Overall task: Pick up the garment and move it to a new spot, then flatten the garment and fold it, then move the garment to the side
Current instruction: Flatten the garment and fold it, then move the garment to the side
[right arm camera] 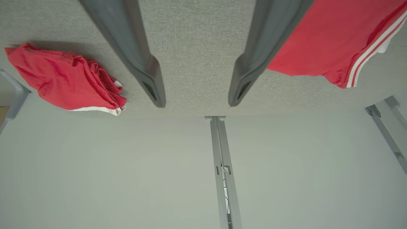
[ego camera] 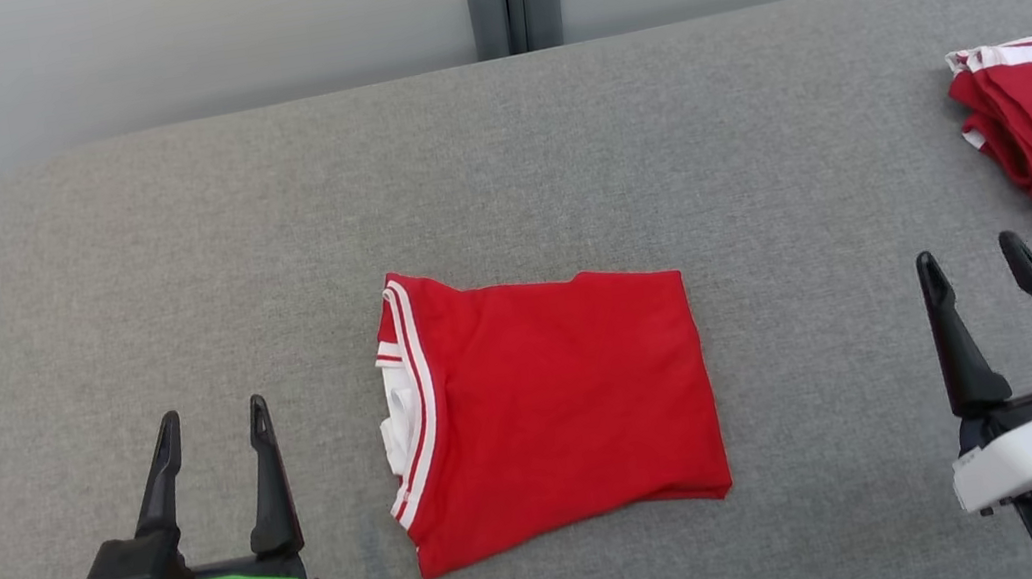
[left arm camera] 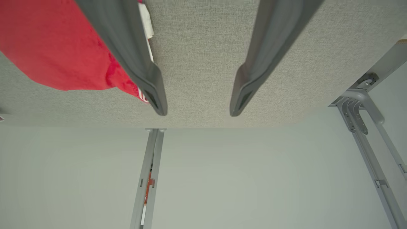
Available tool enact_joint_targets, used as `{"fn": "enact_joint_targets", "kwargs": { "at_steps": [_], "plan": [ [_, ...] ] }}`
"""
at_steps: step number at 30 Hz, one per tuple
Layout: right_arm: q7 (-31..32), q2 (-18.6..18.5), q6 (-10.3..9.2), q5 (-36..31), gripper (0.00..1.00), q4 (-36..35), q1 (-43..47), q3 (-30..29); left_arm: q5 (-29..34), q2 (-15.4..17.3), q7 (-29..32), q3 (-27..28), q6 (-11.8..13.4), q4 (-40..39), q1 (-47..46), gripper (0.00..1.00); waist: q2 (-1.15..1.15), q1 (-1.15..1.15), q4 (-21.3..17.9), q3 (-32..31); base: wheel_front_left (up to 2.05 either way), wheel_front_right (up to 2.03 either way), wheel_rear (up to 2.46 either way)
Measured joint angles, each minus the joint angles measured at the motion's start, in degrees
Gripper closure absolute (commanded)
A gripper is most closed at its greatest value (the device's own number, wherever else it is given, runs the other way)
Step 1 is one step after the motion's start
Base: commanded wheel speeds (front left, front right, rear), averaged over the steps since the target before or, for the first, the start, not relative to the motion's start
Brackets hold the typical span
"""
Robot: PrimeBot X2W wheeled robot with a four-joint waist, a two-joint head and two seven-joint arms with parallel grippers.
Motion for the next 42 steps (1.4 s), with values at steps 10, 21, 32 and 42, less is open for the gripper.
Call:
{"fn": "enact_joint_targets", "kwargs": {
  "at_steps": [10,21,32,42],
  "plan": [
    [2.76,2.07,0.01,-0.25,0.0,-4.23,6.3,-0.38,-0.7,1.03,0.08,-0.13,0.0,0.98,3.33,0.0,0.0,0.0,-0.32,-4.21,0.0,0.0,0.0],
    [4.14,2.48,0.0,-0.24,0.0,-5.6,8.2,0.16,-1.91,1.24,0.66,-0.58,-0.18,1.15,4.66,0.0,0.0,0.0,-0.48,-5.99,0.0,0.0,0.0],
    [4.39,2.48,0.01,0.02,0.0,-5.71,8.27,0.18,-2.18,1.46,0.82,-0.91,0.02,1.24,4.68,0.0,0.0,0.0,-0.46,-6.13,0.0,0.0,0.0],
    [5.0,2.0,0.0,0.69,0.0,-4.47,7.23,0.3,-2.08,1.74,0.9,-1.62,-0.02,1.27,3.26,0.0,0.0,0.0,0.81,-4.77,0.0,0.0,0.0]
  ]
}}
